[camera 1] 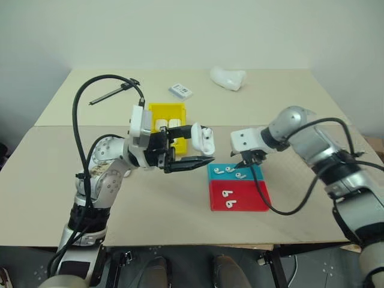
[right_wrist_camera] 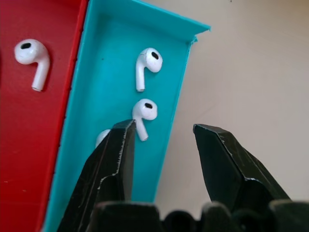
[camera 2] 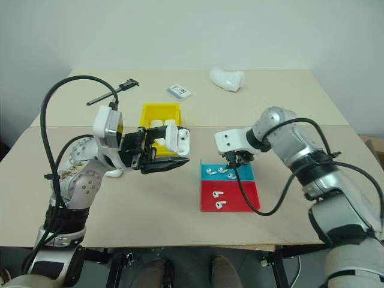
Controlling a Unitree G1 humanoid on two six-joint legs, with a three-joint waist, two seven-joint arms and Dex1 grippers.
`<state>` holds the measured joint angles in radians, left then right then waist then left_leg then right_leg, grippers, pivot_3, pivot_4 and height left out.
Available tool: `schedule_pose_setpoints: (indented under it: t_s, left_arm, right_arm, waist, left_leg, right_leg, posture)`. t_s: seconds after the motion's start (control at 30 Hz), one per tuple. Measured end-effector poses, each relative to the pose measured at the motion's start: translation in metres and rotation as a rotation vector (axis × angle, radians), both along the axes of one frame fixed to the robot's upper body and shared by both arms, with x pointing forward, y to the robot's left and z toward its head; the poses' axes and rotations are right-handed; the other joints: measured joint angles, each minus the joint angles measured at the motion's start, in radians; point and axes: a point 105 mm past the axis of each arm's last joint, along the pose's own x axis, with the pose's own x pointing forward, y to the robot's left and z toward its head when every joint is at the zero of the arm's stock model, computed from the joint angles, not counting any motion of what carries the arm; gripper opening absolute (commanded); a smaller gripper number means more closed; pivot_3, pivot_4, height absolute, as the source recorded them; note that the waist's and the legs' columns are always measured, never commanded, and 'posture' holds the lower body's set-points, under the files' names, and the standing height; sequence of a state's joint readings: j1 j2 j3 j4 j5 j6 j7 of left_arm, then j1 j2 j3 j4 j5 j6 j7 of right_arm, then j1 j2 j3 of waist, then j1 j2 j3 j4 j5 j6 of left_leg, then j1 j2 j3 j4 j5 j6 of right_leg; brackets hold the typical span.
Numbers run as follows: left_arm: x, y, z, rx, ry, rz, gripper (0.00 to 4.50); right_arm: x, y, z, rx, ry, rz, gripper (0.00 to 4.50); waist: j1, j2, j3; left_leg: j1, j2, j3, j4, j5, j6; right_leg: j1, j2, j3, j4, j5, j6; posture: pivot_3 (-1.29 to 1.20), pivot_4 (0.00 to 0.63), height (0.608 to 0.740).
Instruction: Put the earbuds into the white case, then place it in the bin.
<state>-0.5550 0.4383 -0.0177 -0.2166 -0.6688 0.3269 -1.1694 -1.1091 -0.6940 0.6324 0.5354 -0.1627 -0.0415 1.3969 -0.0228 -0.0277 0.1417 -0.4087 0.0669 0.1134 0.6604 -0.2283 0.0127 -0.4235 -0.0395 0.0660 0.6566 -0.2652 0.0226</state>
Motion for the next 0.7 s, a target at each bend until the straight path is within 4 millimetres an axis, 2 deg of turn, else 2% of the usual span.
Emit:
schedule_pose_setpoints:
  t_s: [0.27, 0.4, 0.7]
  left_arm:
    - [-0.003, 0.002, 0.000, 0.001, -0.008, 0.025, 2.81]
    - [-0.003, 0.003, 0.001, -0.001, -0.014, 0.038, 2.81]
    - [-0.002, 0.005, 0.000, -0.001, -0.007, 0.066, 2.81]
  right_arm:
    - [0.005, 0.004, -0.018, -0.132, 0.038, 0.126, 2.33]
    - [0.007, 0.011, -0.020, -0.156, 0.035, 0.157, 2.33]
    - [0.008, 0.009, -0.033, -0.196, 0.050, 0.169, 2.33]
  waist:
    - [0.005, 0.000, 0.000]
    - [0.003, 0.000, 0.000]
    - [0.003, 0.001, 0.000]
  left_leg:
    - [0.000, 0.000, 0.001, 0.000, 0.000, 0.000]
    - [0.001, 0.000, 0.001, 0.000, 0.000, 0.000]
    - [0.002, 0.000, 0.002, 0.000, 0.000, -0.001]
  right_leg:
    - [0.000, 0.000, 0.000, 0.001, 0.000, 0.000]
    - [0.000, 0.000, 0.000, 0.002, 0.000, -0.001]
    - [0.000, 0.000, 0.000, 0.003, 0.000, -0.001]
  posture:
    - [0.00, 0.150, 0.740]
    - [0.00, 0.150, 0.740]
    - [0.00, 0.150, 0.740]
